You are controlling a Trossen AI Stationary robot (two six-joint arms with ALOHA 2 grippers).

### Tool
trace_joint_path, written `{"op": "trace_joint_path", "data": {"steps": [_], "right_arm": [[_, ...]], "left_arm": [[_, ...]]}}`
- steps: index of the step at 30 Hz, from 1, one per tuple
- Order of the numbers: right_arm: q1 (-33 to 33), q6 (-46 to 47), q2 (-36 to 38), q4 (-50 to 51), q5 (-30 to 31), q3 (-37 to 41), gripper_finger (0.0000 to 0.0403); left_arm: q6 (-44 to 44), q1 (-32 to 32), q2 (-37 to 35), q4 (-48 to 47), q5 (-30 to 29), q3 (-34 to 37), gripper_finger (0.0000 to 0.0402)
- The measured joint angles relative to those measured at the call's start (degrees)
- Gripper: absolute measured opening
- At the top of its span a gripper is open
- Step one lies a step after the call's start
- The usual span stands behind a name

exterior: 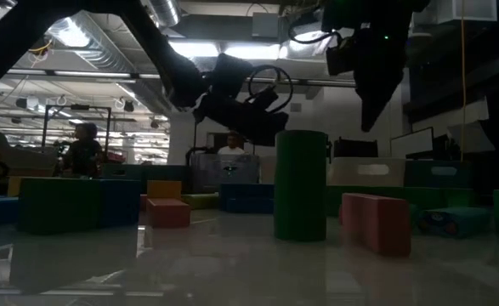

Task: Sort blocks
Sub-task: Put the yellow block into the left white bin, then put the light green block into the grey bin

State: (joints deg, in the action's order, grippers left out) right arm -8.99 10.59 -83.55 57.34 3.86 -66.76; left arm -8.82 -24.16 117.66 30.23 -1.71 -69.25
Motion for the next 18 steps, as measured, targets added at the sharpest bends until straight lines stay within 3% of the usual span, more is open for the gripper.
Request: {"op": "trace_joint_path", "data": {"steps": [5, 11, 18], "right_arm": [[0.02, 4.65, 0.00, -0.98, 0.13, 0.93, 0.0097], [0.00, 10.32, -0.02, -4.22, 0.07, 7.09, 0.0097], [-0.02, 12.08, -0.04, -13.51, 5.22, 12.02, 0.0097]], "left_arm": [[-0.46, 0.94, -0.49, -3.58, 0.01, -1.96, 0.0200], [-3.62, 2.05, -5.48, -14.34, 0.03, -2.12, 0.0194], [-4.86, 2.82, -11.40, -27.27, 0.02, -2.12, 0.0189]]}}
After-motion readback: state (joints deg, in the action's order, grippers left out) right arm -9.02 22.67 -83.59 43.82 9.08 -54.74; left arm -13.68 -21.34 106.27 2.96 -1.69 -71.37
